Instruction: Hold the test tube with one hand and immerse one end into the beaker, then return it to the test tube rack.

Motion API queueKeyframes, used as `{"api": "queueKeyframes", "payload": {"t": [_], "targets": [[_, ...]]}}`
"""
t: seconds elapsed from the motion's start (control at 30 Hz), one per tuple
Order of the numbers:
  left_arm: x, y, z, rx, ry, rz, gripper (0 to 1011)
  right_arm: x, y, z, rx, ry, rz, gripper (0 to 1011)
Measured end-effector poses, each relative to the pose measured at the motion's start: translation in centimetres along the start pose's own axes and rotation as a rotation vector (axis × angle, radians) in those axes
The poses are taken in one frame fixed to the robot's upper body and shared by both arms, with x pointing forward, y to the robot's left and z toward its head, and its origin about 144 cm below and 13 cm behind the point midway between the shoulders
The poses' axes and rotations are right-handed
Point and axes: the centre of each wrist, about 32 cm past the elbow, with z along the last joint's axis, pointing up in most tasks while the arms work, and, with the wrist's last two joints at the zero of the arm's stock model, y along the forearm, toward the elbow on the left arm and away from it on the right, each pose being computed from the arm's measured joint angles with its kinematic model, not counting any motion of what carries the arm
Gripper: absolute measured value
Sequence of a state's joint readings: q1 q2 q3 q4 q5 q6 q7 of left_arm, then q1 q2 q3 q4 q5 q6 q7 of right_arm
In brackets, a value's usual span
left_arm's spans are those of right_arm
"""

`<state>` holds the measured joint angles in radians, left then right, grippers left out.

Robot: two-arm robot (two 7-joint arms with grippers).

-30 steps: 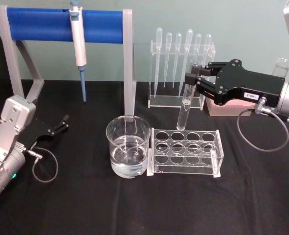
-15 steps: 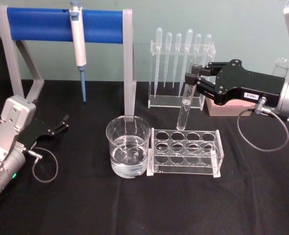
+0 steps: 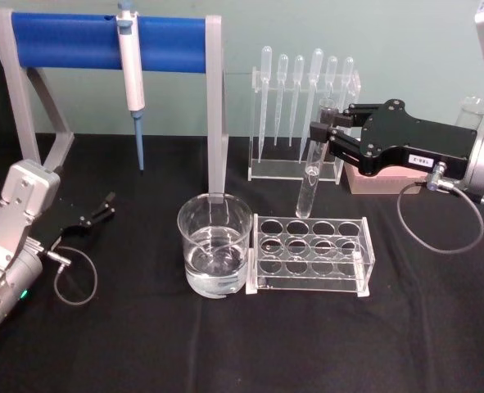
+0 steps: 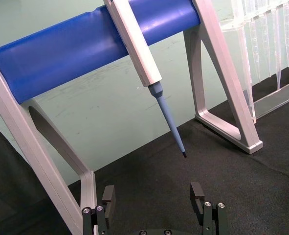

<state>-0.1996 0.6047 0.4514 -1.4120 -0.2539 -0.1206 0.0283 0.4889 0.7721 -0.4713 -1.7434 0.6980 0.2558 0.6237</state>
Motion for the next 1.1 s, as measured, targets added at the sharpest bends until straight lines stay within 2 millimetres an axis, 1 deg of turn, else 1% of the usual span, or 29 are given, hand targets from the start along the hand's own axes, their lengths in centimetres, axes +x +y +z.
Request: {"api": "queueKeyframes", "payload": {"t": [0.2,0.47,0.57,0.67,0.83,0.97,1.1], "targets": [[0.0,0.0,0.0,0.0,0.0,0.0,1000,0.0,0.2,0.1,0.002,0.002,0.009,242],[0.0,0.0,0.0,0.0,0.0,0.0,1000,-0.1,1.6,1.2,0.026,0.01,0.06,242],[0.0,0.0,0.0,0.0,0.0,0.0,1000,-0.4,2.3,1.8,0.041,0.007,0.081,242],[0.0,0.0,0.0,0.0,0.0,0.0,1000,-0.9,3.4,2.5,0.058,0.004,0.106,242],[0.0,0.0,0.0,0.0,0.0,0.0,1000,-1.5,4.7,3.0,0.069,0.003,0.131,242],[0.0,0.0,0.0,0.0,0.0,0.0,1000,-2.0,5.9,3.1,0.07,0.005,0.149,242],[0.0,0.0,0.0,0.0,0.0,0.0,1000,-2.2,6.9,2.7,0.06,0.014,0.164,242]]}}
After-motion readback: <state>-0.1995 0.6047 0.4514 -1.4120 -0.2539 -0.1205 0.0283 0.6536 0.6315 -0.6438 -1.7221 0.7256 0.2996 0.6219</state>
